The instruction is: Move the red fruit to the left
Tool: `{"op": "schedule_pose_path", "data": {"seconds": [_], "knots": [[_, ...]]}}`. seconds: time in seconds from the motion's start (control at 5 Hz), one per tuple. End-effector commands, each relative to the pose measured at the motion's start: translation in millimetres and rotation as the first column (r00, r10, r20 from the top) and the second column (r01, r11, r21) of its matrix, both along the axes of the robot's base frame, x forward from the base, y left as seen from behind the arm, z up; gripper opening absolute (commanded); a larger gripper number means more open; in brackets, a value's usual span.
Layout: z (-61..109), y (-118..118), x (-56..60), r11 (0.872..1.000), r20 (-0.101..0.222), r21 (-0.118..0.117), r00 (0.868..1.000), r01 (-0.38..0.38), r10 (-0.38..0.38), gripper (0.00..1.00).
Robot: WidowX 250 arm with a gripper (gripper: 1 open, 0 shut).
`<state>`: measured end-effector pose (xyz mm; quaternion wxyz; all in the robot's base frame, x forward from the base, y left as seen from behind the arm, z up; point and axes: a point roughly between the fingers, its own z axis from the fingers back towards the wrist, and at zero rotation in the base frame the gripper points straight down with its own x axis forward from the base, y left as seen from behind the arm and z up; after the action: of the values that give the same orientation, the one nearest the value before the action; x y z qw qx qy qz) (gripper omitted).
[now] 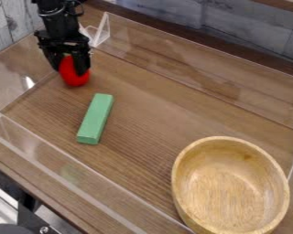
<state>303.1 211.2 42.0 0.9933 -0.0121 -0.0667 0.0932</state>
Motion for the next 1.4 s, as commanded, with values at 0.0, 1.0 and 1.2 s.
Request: {"op": "schedule_pose_path", "data": {"seconds": [0.0,1.0,1.2], "knots": [[34.0,5.6,1.0,0.999,0.071,0.054,0.997,0.001,-0.005,0.0],[38.9,-1.1,1.3,0.999,0.073,0.047,0.997,0.025,-0.029,0.0],[39.9,-1.6,1.5,0.999,0.074,0.045,0.997,0.026,-0.03,0.0]]}}
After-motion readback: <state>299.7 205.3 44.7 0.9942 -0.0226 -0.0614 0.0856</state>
